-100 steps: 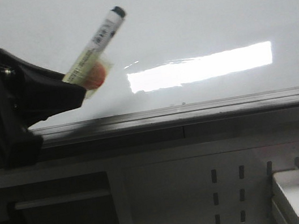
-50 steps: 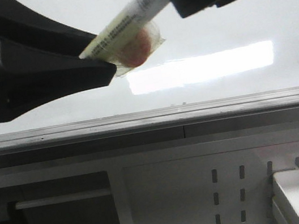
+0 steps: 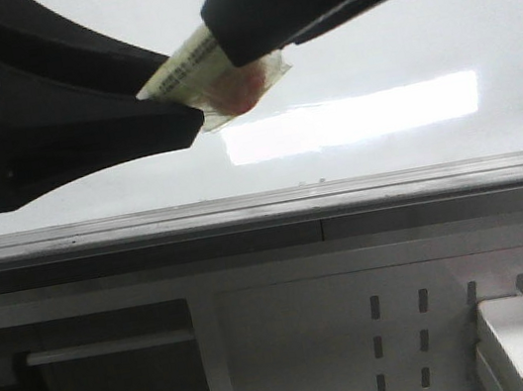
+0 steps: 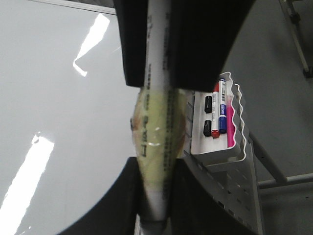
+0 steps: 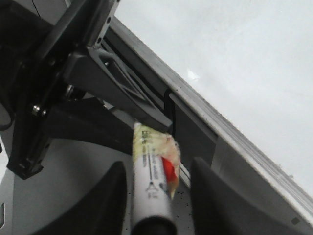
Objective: Write number 4 on whiteboard
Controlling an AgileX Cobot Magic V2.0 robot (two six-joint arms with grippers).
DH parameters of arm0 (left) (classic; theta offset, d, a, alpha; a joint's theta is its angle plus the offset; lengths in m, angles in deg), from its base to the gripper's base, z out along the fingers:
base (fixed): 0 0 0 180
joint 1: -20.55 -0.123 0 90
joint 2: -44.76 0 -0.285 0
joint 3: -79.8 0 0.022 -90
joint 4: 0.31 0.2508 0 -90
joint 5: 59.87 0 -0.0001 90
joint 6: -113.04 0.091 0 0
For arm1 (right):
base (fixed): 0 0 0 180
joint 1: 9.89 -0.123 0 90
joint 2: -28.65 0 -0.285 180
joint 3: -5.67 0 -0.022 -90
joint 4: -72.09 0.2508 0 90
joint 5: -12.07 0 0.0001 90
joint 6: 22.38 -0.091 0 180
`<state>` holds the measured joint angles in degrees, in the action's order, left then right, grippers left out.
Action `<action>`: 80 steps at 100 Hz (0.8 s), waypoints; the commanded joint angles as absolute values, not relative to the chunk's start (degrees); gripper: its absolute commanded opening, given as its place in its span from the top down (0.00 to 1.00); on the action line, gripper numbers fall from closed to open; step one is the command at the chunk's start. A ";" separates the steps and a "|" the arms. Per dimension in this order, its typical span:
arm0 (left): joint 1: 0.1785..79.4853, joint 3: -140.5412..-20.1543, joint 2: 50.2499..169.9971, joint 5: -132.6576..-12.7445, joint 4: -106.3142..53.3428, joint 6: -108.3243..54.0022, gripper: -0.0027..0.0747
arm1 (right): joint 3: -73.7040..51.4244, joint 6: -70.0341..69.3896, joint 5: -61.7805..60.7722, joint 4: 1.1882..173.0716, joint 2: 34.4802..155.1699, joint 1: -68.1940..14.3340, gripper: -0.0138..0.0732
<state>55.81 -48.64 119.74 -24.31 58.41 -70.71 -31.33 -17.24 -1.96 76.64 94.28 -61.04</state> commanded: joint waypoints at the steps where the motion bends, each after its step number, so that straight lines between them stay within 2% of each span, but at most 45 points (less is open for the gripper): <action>1: 56.29 -49.85 118.60 -20.90 56.39 -70.82 0.99 | -29.22 -16.71 2.88 76.17 93.79 -61.10 0.81; 5: 56.29 -49.85 118.60 -21.06 56.39 -70.82 0.99 | -29.22 -16.71 2.88 76.17 93.79 -61.10 0.93; 14: 56.29 -49.85 118.60 -21.09 56.39 -70.82 0.94 | -29.22 -16.71 2.77 76.17 93.79 -61.10 0.92; 19: 56.29 -49.85 118.60 -21.34 56.39 -70.82 0.85 | -29.22 -16.71 2.32 76.17 93.79 -61.10 0.92; 30: 55.75 -49.85 118.60 -22.03 53.25 -71.34 0.55 | -29.22 -16.71 2.16 75.94 93.79 -60.99 0.92; 38: 54.97 -49.85 118.22 -23.63 46.89 -71.84 0.45 | -29.22 -16.81 2.08 76.30 94.09 -60.53 0.92; 58: 51.51 -49.85 112.35 -34.65 29.68 -71.84 0.48 | -22.99 -16.81 -1.74 76.82 99.76 -55.71 0.92; 80: 47.47 -49.85 106.48 -42.66 23.23 -71.84 0.49 | -10.49 -16.81 -3.01 76.16 110.04 -48.79 0.92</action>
<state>48.62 -48.34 108.60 -43.58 26.89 -71.19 -16.63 -17.13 -5.88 76.52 107.88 -51.06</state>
